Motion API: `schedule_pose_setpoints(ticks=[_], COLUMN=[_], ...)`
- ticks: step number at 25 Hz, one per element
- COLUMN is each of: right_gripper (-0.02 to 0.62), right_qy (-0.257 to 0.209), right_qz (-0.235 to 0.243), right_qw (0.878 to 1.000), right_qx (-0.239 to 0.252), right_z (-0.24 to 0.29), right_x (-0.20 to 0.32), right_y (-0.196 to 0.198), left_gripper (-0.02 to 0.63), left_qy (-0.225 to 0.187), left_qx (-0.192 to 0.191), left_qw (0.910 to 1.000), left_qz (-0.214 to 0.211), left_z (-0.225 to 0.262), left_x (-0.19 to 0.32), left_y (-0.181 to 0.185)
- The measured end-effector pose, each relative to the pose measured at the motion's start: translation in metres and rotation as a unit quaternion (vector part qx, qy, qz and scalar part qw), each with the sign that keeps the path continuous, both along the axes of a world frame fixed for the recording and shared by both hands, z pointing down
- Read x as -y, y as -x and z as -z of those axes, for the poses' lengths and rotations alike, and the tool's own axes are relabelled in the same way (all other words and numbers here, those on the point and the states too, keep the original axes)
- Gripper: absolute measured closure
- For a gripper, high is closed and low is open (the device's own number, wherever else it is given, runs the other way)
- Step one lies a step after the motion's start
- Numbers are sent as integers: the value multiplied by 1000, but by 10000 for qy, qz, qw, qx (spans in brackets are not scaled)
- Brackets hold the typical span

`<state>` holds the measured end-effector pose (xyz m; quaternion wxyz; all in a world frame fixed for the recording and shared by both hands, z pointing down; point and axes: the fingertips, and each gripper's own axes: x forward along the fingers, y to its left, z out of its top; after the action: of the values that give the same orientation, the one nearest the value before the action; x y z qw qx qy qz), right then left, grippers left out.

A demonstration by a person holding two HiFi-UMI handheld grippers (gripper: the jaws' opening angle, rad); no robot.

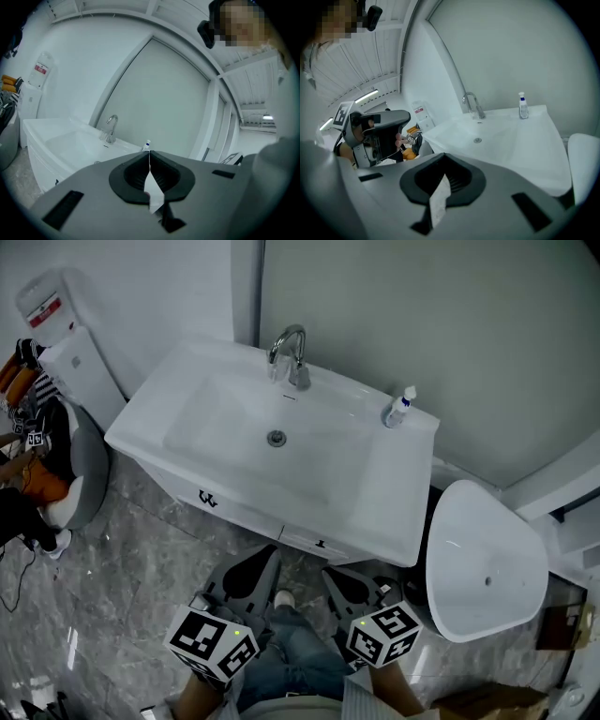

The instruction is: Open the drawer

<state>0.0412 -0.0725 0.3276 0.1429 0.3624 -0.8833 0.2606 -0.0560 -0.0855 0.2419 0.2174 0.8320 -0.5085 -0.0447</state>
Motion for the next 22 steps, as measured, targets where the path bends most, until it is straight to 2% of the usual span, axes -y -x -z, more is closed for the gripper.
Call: schedule_pose_setpoints(ticks=[10,17,22], right_gripper=[589,589,589], right_qy=[-175,-95,-50], right_qz=[-53,-541,-863], right_qw=[9998,9985,9963], right_qx=[-79,-46,-1], right_z=[11,4,-5], right_x=[51,55,49], right_y=[2,4,7], left_gripper=[588,588,588], left_qy=[-43,113,152], left_qx=[37,179,206], left_qw=[9997,9968,9952], left_qz=[-241,-776,-945], left_z=[-3,-15,-25], left_x=[52,53,43], left_y=[-7,-11,-4])
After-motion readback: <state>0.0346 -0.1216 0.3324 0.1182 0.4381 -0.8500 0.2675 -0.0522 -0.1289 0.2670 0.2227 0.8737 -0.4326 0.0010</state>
